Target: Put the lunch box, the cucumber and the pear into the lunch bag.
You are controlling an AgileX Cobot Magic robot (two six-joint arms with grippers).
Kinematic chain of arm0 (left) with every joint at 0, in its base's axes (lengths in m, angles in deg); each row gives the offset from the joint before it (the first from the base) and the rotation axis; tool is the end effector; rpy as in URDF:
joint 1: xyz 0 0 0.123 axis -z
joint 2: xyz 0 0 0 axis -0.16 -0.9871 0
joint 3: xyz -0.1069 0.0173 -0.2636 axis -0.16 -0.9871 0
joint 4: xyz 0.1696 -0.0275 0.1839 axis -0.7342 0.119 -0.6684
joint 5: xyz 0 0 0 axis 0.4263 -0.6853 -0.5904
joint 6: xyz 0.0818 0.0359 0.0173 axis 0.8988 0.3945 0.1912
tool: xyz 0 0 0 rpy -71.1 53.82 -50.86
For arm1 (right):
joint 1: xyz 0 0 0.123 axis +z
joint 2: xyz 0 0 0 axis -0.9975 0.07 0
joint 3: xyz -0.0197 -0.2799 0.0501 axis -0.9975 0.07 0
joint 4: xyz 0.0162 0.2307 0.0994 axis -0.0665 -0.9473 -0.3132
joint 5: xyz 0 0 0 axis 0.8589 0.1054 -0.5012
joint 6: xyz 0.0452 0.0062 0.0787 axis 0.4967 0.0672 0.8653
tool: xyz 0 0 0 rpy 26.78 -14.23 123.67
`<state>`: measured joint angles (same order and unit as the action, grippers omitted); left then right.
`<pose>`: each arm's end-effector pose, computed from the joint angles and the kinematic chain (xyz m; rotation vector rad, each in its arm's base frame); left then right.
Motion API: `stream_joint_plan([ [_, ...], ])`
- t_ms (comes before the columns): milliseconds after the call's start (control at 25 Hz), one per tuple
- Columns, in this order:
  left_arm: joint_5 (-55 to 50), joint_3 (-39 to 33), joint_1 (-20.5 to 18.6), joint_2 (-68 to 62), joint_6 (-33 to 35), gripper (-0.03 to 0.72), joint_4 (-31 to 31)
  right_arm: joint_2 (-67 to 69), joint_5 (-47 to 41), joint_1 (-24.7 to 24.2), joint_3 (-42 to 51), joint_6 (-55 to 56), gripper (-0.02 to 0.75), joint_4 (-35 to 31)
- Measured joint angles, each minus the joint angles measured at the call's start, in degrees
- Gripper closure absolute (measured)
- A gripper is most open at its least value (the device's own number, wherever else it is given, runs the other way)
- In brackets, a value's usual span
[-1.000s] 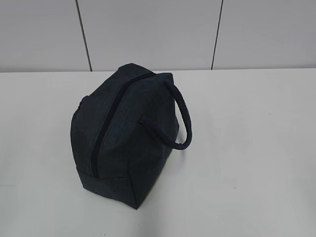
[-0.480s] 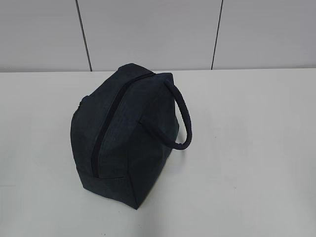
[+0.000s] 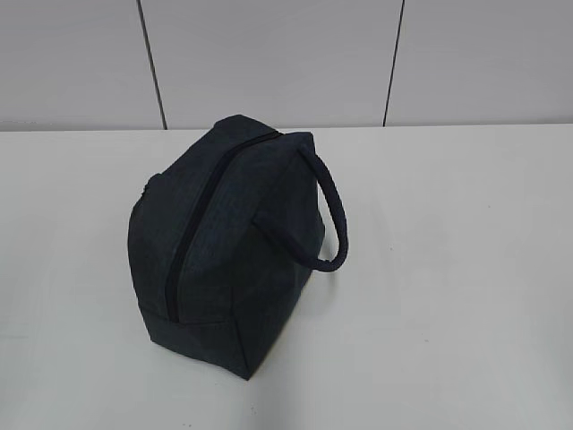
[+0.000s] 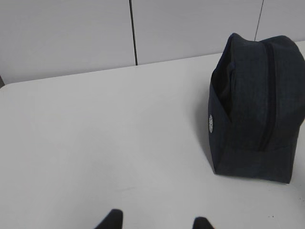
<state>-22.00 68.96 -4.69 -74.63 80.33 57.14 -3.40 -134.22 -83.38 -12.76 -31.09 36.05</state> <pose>-0.0140 -0.0056 0.2811 0.2450 2.0414 -0.0512 -0.0108 -0.0066 0.2690 -0.0607 2.1162 -0.0730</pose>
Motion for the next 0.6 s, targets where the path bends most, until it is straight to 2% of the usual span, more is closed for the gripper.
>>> stream_joint_plan([
  [600, 0.0, 0.0, 0.0, 0.0, 0.0, 0.412, 0.0, 0.0, 0.0, 0.0, 0.0, 0.0, 0.241, 0.0],
])
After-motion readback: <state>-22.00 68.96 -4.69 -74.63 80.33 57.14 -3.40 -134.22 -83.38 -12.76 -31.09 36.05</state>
